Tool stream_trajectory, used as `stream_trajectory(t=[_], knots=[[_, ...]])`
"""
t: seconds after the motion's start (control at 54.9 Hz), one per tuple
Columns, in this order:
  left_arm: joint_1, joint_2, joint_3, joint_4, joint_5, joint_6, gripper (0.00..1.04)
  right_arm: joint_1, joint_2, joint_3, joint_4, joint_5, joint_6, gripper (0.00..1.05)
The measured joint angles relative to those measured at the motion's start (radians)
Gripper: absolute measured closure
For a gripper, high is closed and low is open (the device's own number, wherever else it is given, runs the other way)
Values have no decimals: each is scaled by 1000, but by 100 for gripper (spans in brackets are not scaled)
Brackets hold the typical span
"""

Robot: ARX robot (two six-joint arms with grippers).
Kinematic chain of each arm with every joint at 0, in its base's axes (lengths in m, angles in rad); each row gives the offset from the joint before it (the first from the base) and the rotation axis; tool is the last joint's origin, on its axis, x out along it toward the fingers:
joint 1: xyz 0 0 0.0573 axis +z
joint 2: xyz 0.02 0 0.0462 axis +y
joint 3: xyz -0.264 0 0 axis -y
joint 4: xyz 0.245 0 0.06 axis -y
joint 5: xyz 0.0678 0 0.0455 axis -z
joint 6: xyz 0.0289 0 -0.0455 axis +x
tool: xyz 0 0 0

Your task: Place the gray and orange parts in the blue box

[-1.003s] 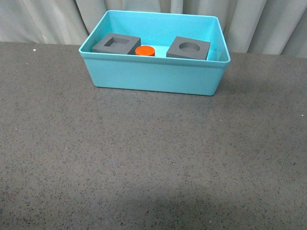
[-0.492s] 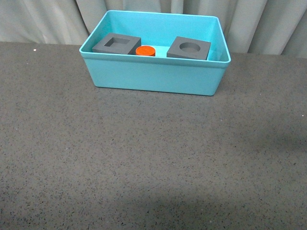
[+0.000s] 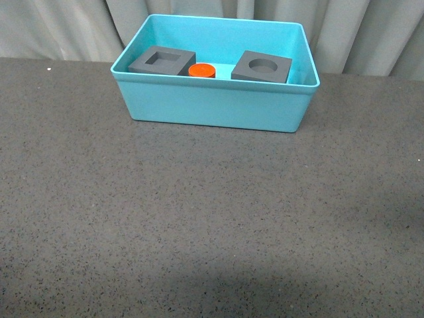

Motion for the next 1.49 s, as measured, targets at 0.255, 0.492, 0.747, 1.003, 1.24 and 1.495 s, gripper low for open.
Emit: stream_trajectory(t=[0.255, 0.492, 0.747, 1.003, 1.24, 1.495], knots=[[0, 0, 0, 0, 0, 0, 7, -53, -116, -123, 3, -49, 8, 103], [0, 0, 0, 0, 1, 0, 7, -147, -245, -207, -44, -138, 10, 104], [0, 0, 0, 0, 0, 0, 7, -147, -362, -251, -114, -141, 10, 104], [0, 0, 0, 0, 0, 0, 7, -147, -466, -304, -157, -141, 10, 104], [0, 0, 0, 0, 0, 0, 7, -147, -578, -304, -262, -142, 10, 104], [0, 0, 0, 0, 0, 0, 7, -147, -659, -304, -345, -142, 10, 104]])
